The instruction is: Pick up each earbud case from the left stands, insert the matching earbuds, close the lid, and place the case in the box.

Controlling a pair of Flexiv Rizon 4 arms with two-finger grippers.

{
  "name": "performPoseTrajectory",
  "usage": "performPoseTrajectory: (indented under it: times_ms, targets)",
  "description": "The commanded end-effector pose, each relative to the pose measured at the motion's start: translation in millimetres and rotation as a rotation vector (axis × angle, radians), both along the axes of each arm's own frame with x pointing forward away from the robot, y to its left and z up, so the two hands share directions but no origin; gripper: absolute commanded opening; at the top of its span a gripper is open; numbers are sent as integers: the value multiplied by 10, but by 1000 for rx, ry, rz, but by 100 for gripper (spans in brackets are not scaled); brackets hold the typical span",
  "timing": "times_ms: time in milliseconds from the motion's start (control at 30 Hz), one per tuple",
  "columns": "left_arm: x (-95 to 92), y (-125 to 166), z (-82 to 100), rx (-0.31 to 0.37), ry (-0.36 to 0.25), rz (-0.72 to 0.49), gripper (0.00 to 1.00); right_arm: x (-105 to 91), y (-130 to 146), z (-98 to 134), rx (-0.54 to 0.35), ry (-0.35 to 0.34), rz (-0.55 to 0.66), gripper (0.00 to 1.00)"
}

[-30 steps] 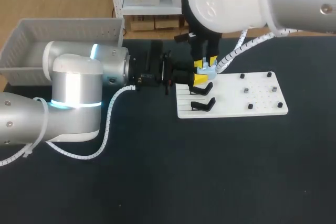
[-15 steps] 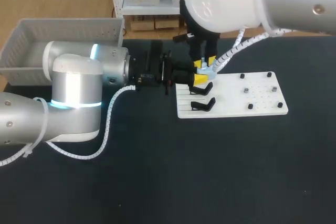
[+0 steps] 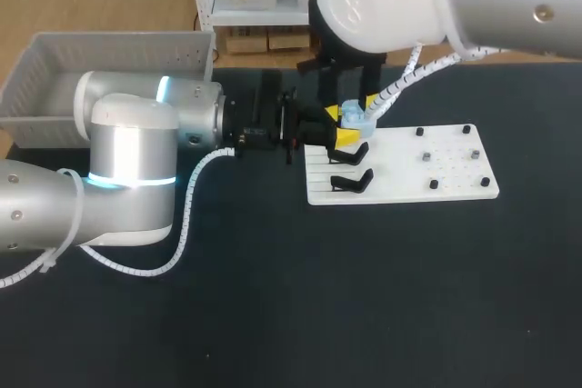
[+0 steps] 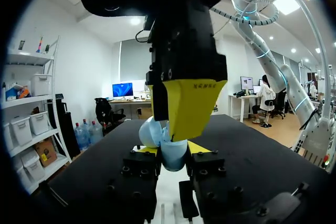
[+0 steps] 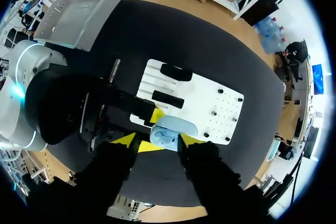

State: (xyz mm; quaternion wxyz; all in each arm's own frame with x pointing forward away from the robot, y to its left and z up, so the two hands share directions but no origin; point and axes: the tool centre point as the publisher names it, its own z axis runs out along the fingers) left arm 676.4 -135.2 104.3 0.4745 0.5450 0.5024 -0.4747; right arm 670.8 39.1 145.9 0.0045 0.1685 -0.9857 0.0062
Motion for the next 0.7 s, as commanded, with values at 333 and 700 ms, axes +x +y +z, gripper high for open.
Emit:
performPoseTrajectory:
  times_ms: [333,700]
  targets:
    - [-13,-2,-11,-4,-4,6,0,62,-298,374,-47,-298,-249,100]
    - [-13,-2,-11,-4,-4,6,0,489,-658,301,-61,-345,-481,100]
